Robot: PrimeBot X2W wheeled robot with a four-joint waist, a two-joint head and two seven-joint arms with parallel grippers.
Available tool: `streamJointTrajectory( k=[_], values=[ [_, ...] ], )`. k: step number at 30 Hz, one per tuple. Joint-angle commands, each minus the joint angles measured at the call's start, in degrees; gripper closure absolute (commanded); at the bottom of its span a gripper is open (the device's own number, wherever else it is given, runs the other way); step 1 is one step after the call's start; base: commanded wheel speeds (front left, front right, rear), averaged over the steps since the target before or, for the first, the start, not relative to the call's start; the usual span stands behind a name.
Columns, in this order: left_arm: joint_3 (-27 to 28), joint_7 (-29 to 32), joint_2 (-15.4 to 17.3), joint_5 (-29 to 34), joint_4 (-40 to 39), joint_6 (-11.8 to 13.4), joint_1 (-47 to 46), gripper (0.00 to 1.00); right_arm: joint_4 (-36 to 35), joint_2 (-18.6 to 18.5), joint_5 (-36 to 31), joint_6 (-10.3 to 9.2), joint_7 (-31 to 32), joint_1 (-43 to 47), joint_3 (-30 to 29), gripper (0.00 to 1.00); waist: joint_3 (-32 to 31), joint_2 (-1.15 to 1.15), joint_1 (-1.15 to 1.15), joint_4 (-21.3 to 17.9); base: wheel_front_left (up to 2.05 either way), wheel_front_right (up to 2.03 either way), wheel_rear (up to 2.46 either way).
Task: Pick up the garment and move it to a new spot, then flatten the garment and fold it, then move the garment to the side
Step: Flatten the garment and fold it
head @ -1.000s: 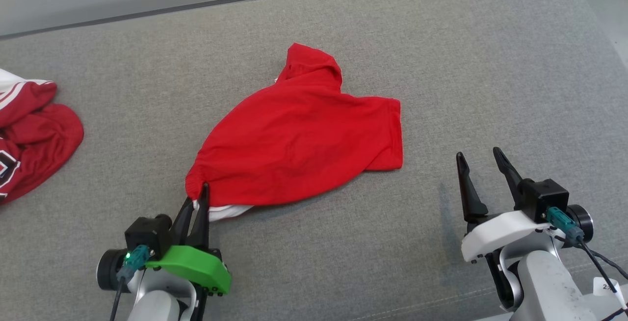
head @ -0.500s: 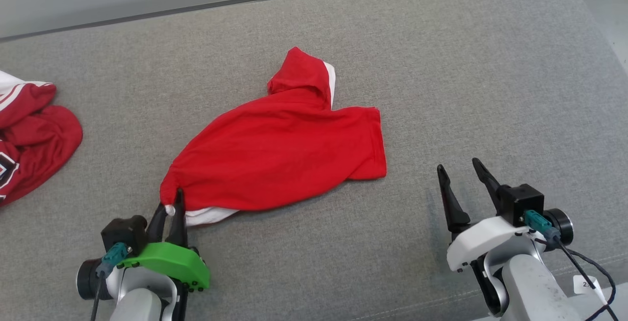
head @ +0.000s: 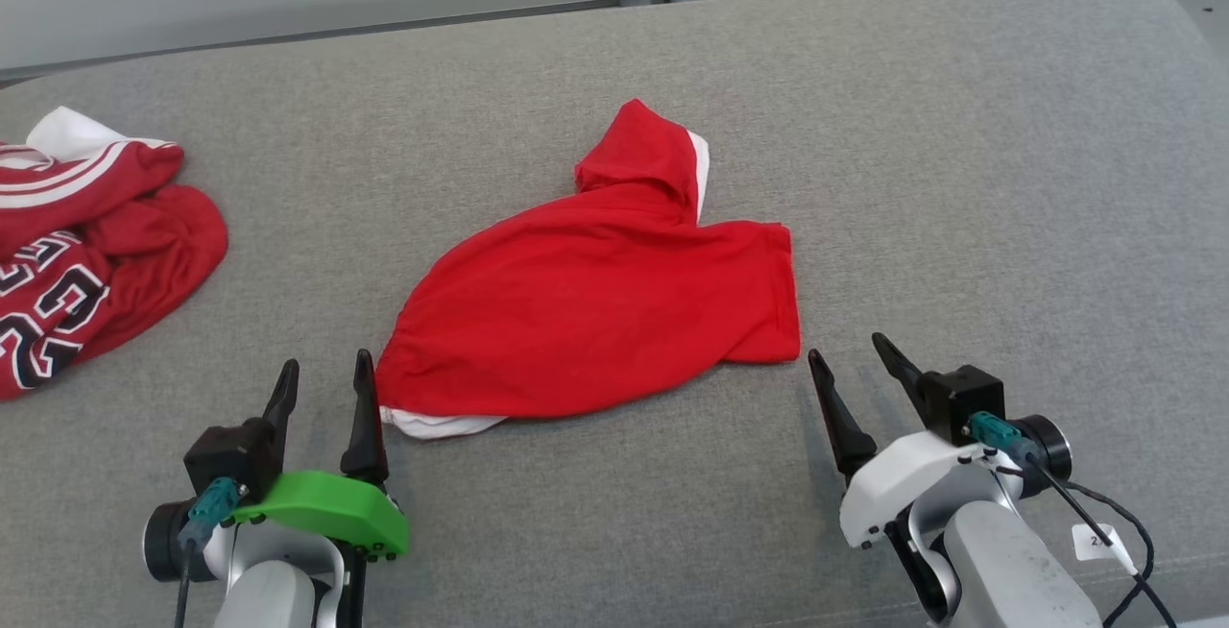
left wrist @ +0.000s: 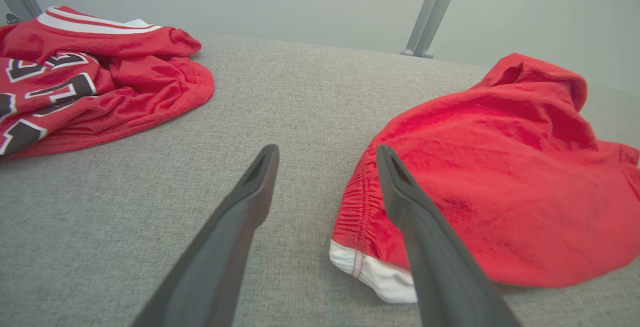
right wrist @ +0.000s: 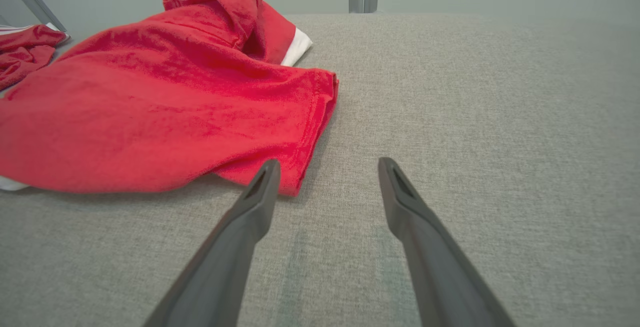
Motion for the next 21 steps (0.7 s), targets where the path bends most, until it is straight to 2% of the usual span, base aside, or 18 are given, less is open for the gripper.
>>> streamJointTrajectory(
  k=[1,9,16,17,18,20,21],
  values=[
    [0.26,-0.13,-0.42,1.07,-1.94,-0.36,1.89,0.0,1.89,-0.14,0.64,0.0,0.02,-1.15,0.31,0.0,-0.19,0.0,0.0,2.9,0.0,0.0,0.0],
    [-0.59,-0.14,-2.26,3.2,-7.7,-1.2,4.29,0.0,10.31,-0.29,0.67,0.0,-0.04,-5.01,0.38,0.0,0.54,0.0,0.0,7.95,0.0,0.0,0.0],
    [-1.1,-0.15,-2.89,4.17,-9.3,-1.37,4.47,0.0,14.5,-0.38,0.89,0.0,-0.08,-7.43,-0.96,0.0,1.06,0.0,0.0,10.43,0.0,0.0,0.0],
    [-1.05,-0.15,-2.93,4.31,-9.48,-1.32,4.55,0.0,14.86,-0.37,0.98,0.0,-0.08,-7.63,-1.07,0.18,1.13,0.0,0.0,10.69,0.0,0.0,0.0],
    [-0.95,-0.15,-2.96,4.39,-9.57,-1.28,4.66,0.0,15.23,-0.36,1.02,0.0,-0.08,-7.81,-1.12,0.47,1.2,0.0,0.0,10.89,0.0,0.0,0.0],
    [-0.7,-0.15,-2.99,4.58,-9.7,-1.23,4.76,0.0,14.78,-0.36,1.04,0.0,-0.08,-8.39,-1.19,0.67,1.32,0.0,0.0,11.14,0.0,0.0,0.0],
    [-0.56,-0.15,-3.0,4.68,-9.75,-1.25,4.73,0.0,14.71,-0.36,1.08,0.0,-0.08,-8.41,-1.29,0.81,1.35,0.0,0.0,11.19,0.0,0.0,0.0]
  ],
)
